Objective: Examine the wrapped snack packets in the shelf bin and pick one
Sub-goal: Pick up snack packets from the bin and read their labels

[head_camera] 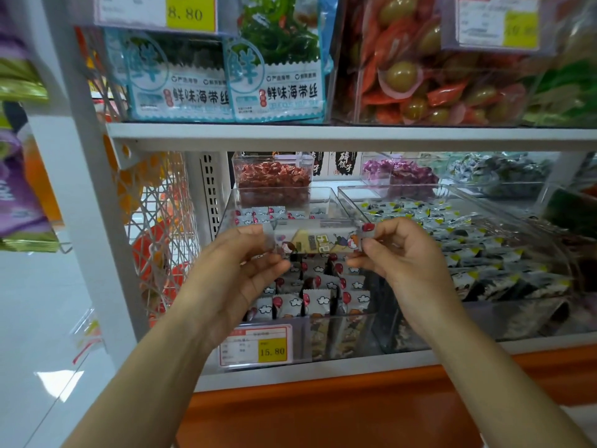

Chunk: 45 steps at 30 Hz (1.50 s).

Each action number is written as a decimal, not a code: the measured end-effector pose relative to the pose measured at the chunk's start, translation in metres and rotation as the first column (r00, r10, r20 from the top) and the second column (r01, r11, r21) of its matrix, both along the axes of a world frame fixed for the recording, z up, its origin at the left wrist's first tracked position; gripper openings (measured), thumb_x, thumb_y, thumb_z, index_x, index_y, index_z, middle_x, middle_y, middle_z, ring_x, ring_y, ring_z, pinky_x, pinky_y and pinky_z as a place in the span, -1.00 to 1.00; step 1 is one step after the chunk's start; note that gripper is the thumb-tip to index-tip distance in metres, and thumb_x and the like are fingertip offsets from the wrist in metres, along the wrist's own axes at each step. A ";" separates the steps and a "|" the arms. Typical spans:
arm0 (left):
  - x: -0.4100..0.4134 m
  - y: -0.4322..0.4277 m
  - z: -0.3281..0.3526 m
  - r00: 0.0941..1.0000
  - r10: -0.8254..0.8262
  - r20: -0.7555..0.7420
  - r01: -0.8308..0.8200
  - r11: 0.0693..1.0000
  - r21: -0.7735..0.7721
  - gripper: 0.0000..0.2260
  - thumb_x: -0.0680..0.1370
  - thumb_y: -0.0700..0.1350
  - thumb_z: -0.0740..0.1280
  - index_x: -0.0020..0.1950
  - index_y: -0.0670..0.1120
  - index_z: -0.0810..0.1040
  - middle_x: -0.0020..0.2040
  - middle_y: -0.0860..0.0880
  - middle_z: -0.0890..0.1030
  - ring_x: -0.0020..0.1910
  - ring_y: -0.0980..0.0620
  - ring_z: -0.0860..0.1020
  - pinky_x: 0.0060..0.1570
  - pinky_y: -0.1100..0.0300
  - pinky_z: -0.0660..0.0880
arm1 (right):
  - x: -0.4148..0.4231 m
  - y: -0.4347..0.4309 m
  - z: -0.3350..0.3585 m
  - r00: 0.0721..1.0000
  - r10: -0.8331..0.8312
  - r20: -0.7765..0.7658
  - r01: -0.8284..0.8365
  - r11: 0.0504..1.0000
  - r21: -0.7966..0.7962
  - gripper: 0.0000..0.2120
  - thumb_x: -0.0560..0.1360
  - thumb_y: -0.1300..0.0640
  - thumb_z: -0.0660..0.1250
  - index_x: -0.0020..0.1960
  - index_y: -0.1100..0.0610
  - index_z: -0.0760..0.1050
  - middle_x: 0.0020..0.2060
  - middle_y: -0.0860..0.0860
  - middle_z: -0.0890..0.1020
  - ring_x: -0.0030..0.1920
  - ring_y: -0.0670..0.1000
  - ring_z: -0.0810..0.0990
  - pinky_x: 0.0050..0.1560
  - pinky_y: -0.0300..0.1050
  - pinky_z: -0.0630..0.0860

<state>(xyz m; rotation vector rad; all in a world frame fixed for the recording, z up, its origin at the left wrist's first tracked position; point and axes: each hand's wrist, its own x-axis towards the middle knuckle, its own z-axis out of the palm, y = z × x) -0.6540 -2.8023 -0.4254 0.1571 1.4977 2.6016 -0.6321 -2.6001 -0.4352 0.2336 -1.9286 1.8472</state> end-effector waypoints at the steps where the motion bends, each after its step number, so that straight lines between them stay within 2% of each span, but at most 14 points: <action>1: 0.001 0.001 0.000 1.000 -0.008 -0.027 0.007 0.999 -0.035 -0.88 0.39 -0.18 0.39 -0.11 -0.18 0.57 -0.18 -0.13 0.61 -0.19 -0.03 0.62 -0.20 0.22 0.58 | 0.001 0.000 0.000 0.999 -0.035 -0.018 0.035 0.999 0.030 -0.87 0.52 0.38 0.24 -0.14 0.20 0.43 -0.23 0.05 0.60 -0.30 0.00 0.68 -0.19 -0.19 0.62; 5: 0.006 0.005 -0.003 0.985 0.046 -0.165 -0.077 0.979 -0.189 -0.81 0.29 -0.11 0.42 -0.15 -0.13 0.57 -0.13 -0.12 0.66 -0.10 -0.05 0.66 -0.15 0.28 0.57 | 0.004 -0.005 0.002 1.000 0.000 -0.010 -0.001 1.000 -0.029 -0.83 0.53 0.37 0.20 -0.04 0.15 0.50 -0.06 0.17 0.61 -0.20 0.06 0.68 -0.12 -0.02 0.64; 8: 0.008 0.006 -0.002 0.970 0.070 -0.233 -0.135 0.952 -0.275 -0.73 0.26 -0.09 0.44 -0.09 -0.11 0.55 -0.08 -0.12 0.67 -0.08 -0.05 0.67 -0.11 0.27 0.57 | 0.007 -0.009 0.003 0.999 0.046 -0.026 -0.046 0.999 -0.012 -0.88 0.53 0.22 0.27 0.01 0.07 0.55 -0.02 0.18 0.59 -0.13 0.08 0.66 -0.12 0.02 0.64; 13: 0.009 0.009 -0.002 0.953 0.069 -0.294 -0.197 0.881 -0.430 -0.79 0.37 -0.14 0.46 -0.04 -0.05 0.52 -0.05 -0.04 0.66 -0.08 0.05 0.66 -0.08 0.24 0.50 | 0.005 -0.007 -0.001 0.999 -0.031 -0.043 0.034 0.997 0.070 -0.88 0.46 0.12 0.37 -0.02 -0.03 0.61 -0.12 -0.15 0.64 -0.05 -0.08 0.63 -0.01 0.00 0.62; 18: 0.014 0.013 0.001 0.937 -0.047 -0.347 -0.148 0.845 -0.513 -0.66 0.42 -0.25 0.43 0.11 0.08 0.55 -0.03 0.02 0.57 -0.11 0.16 0.61 -0.13 0.34 0.56 | 0.004 -0.006 0.000 0.995 -0.083 -0.056 0.083 0.997 0.001 -0.89 0.46 0.12 0.39 -0.21 -0.03 0.64 -0.25 -0.03 0.64 -0.08 0.16 0.61 0.01 0.27 0.54; 20: 0.017 0.016 0.002 0.936 -0.104 -0.335 -0.118 0.807 -0.579 -0.71 0.43 -0.20 0.43 0.08 0.10 0.57 -0.02 -0.07 0.60 -0.10 0.06 0.62 -0.10 0.22 0.57 | 0.003 -0.006 0.000 0.990 -0.117 -0.074 0.119 0.993 0.026 -0.88 0.46 0.11 0.38 -0.25 0.04 0.62 -0.32 0.08 0.59 -0.15 0.25 0.57 -0.07 0.30 0.54; 22: 0.019 0.019 0.002 0.945 -0.103 -0.309 -0.106 0.801 -0.590 -0.80 0.42 -0.09 0.43 0.03 0.07 0.57 -0.02 -0.10 0.62 -0.07 -0.03 0.62 -0.04 0.09 0.58 | 0.003 -0.006 0.000 0.986 -0.131 -0.105 0.138 0.988 0.070 -0.84 0.47 0.12 0.38 -0.28 0.08 0.59 -0.34 0.13 0.56 -0.21 0.23 0.54 -0.13 0.21 0.56; 25: 0.017 0.021 0.003 0.946 -0.028 -0.323 -0.173 0.798 -0.577 -0.89 0.43 -0.04 0.41 -0.07 -0.01 0.59 -0.07 -0.12 0.62 -0.13 -0.04 0.61 -0.11 0.08 0.59 | 0.004 -0.009 0.001 0.982 -0.119 -0.147 0.141 0.979 0.146 -0.82 0.48 0.13 0.36 -0.29 0.06 0.58 -0.37 0.08 0.54 -0.34 0.07 0.49 -0.31 -0.09 0.47; 30: 0.017 0.023 0.004 0.945 0.056 -0.321 -0.229 0.817 -0.530 -0.88 0.41 -0.04 0.43 -0.23 -0.08 0.61 -0.19 -0.08 0.65 -0.13 -0.13 0.61 -0.10 -0.06 0.60 | 0.005 -0.011 -0.001 0.988 -0.084 -0.130 0.103 0.983 0.149 -0.83 0.48 0.15 0.36 -0.29 0.08 0.58 -0.40 0.05 0.51 -0.35 0.00 0.47 -0.35 -0.21 0.40; 33: 0.014 0.023 0.002 0.959 0.120 -0.256 -0.232 0.850 -0.472 -0.83 0.42 -0.07 0.44 -0.29 -0.14 0.56 -0.10 -0.25 0.61 -0.03 -0.29 0.57 0.02 -0.21 0.54 | 0.006 -0.014 -0.002 0.987 -0.072 -0.145 0.097 0.980 0.172 -0.83 0.48 0.16 0.36 -0.28 0.05 0.58 -0.39 0.02 0.52 -0.35 -0.07 0.46 -0.34 -0.31 0.37; 37: 0.011 0.024 0.000 0.978 0.116 -0.175 -0.181 0.889 -0.420 -0.84 0.43 -0.13 0.43 -0.29 -0.14 0.51 -0.20 -0.11 0.58 -0.11 -0.14 0.58 -0.06 -0.04 0.59 | 0.005 -0.016 -0.003 0.984 -0.077 -0.163 0.106 0.978 0.182 -0.84 0.47 0.12 0.36 -0.28 0.09 0.57 -0.39 0.03 0.50 -0.36 -0.04 0.44 -0.35 -0.31 0.36; 41: 0.015 0.027 -0.001 0.948 0.052 -0.314 -0.224 0.810 -0.542 -0.90 0.47 -0.02 0.38 -0.06 -0.01 0.59 -0.08 0.00 0.61 -0.08 0.02 0.61 -0.07 0.10 0.61 | 0.002 -0.016 -0.005 0.975 -0.182 -0.128 0.196 0.974 0.110 -0.81 0.49 0.12 0.35 -0.30 0.06 0.57 -0.43 -0.05 0.51 -0.37 -0.10 0.46 -0.32 -0.23 0.42; 43: 0.016 0.028 -0.003 0.915 -0.008 -0.404 -0.277 0.715 -0.642 -0.76 0.49 -0.01 0.35 0.15 0.11 0.54 -0.07 0.10 0.59 -0.11 0.18 0.58 -0.14 0.32 0.54 | 0.002 -0.015 -0.005 0.984 -0.166 -0.065 0.171 0.982 0.075 -0.88 0.49 0.08 0.33 -0.20 0.01 0.61 -0.31 -0.08 0.60 -0.21 -0.05 0.59 -0.12 -0.09 0.57; 45: 0.015 0.028 -0.004 0.900 0.007 -0.435 -0.319 0.692 -0.648 -0.73 0.52 -0.05 0.33 0.23 0.09 0.51 -0.11 0.09 0.59 -0.20 0.22 0.57 -0.26 0.40 0.50 | 0.002 -0.014 -0.004 1.000 -0.011 0.001 0.011 0.999 0.048 -0.87 0.49 0.10 0.33 0.01 -0.03 0.60 -0.10 -0.08 0.63 -0.04 0.00 0.64 -0.01 -0.02 0.61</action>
